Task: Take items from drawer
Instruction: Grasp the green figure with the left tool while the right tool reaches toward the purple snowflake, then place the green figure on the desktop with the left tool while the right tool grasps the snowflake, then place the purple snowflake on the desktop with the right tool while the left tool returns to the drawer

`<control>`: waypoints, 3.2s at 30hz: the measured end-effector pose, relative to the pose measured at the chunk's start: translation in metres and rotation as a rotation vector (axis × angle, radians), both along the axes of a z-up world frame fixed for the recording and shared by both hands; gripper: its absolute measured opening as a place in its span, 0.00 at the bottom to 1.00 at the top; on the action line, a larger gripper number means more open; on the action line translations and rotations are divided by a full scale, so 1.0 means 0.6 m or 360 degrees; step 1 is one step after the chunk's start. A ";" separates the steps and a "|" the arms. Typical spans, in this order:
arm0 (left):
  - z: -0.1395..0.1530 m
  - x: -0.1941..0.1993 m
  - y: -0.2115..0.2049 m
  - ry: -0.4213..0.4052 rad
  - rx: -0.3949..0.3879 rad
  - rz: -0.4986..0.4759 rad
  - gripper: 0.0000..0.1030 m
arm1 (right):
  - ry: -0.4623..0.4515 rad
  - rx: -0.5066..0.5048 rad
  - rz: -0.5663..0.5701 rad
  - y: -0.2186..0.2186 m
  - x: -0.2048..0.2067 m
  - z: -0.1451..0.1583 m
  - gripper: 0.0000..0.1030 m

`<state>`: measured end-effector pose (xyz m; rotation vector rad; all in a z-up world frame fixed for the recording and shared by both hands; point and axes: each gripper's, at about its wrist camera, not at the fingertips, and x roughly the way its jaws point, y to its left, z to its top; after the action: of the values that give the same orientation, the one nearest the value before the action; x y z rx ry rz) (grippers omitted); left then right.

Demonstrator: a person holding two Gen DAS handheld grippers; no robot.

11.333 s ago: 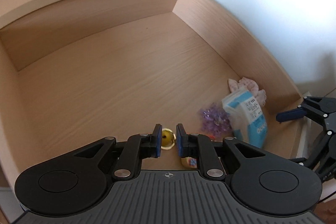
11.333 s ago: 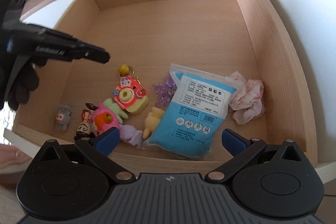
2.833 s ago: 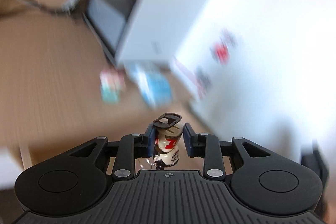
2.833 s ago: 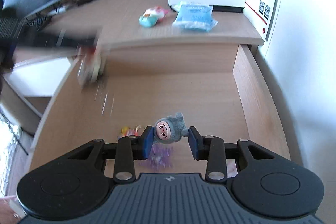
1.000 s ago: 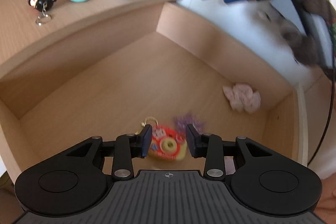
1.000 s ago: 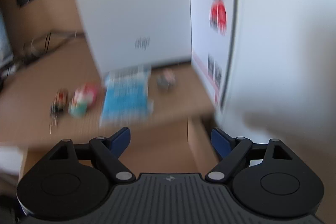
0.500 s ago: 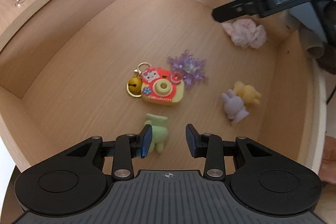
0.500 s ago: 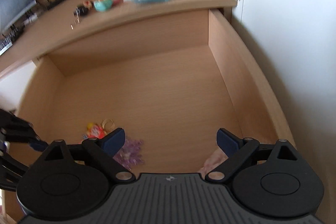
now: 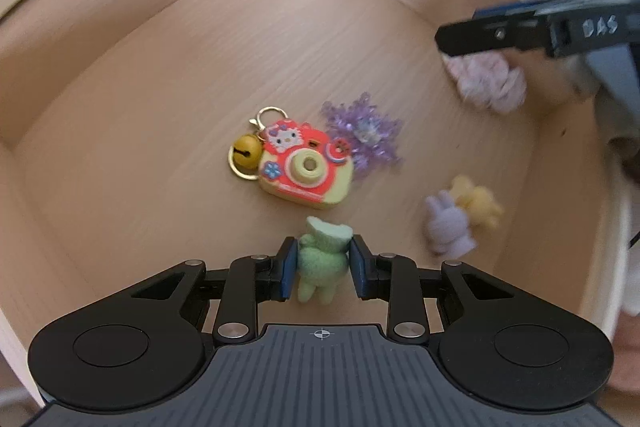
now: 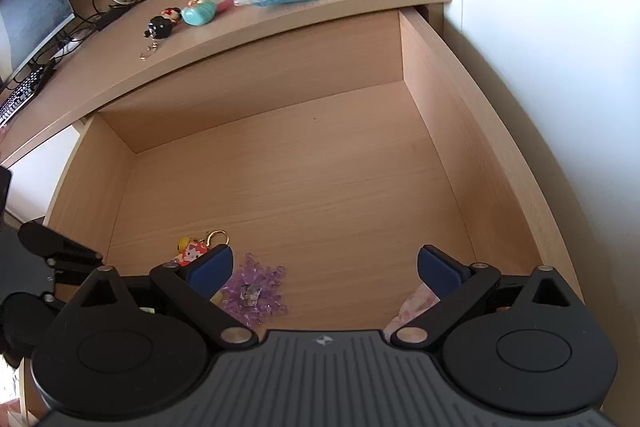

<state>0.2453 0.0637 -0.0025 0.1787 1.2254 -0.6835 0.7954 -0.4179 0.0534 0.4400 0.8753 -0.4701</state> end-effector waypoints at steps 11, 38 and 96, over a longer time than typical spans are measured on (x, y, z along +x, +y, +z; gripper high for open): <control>0.019 -0.014 0.054 -0.0149 -0.0209 0.0359 0.30 | 0.0172 0.0015 0.0282 0.030 0.044 -0.017 0.96; 0.003 -0.017 0.052 -0.0086 -0.0268 0.0450 0.31 | 0.0656 -0.0192 0.0845 0.108 0.174 -0.086 0.69; 0.109 0.013 0.098 -0.0396 -0.0633 0.0548 0.31 | -0.0117 -0.0443 0.0040 -0.047 0.089 0.133 0.69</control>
<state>0.2530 0.1222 0.0627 -0.2668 0.8342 -0.5697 0.8486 -0.4463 0.1333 0.1894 0.7308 -0.5404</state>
